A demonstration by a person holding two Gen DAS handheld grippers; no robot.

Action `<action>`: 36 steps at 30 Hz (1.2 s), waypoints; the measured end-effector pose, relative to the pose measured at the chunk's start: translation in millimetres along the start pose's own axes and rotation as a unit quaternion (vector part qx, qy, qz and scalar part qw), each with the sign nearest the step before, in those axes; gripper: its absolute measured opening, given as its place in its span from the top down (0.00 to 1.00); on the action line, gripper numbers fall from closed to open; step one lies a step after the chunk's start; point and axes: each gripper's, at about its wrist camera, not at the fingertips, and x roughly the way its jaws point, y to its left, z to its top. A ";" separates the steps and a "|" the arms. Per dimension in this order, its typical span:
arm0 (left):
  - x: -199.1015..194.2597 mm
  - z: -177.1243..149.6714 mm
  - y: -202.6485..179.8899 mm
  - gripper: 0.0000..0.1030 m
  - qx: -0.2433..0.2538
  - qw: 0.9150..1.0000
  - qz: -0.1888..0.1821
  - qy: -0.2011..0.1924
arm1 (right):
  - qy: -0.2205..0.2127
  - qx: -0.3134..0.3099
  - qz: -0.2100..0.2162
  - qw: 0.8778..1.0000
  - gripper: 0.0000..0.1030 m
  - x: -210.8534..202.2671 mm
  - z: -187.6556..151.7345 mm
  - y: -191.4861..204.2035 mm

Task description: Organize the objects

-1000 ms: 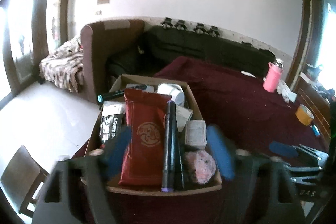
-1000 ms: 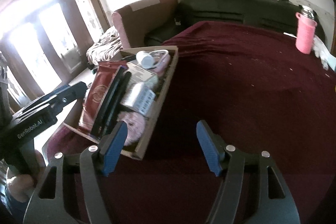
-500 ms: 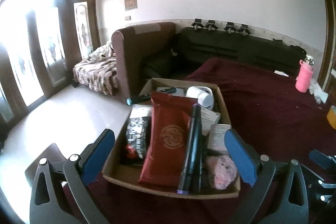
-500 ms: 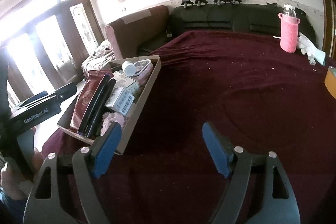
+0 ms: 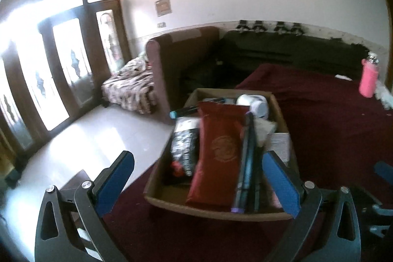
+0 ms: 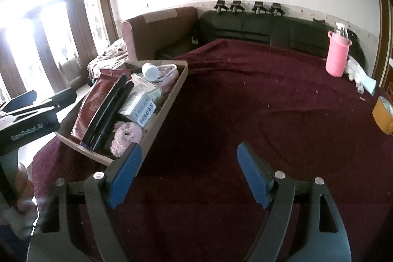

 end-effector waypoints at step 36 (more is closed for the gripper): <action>-10.1 -9.8 -8.2 0.01 0.032 0.998 -0.059 -0.011 | 0.002 -0.009 -0.009 1.000 0.21 6.2 -3.8 2.4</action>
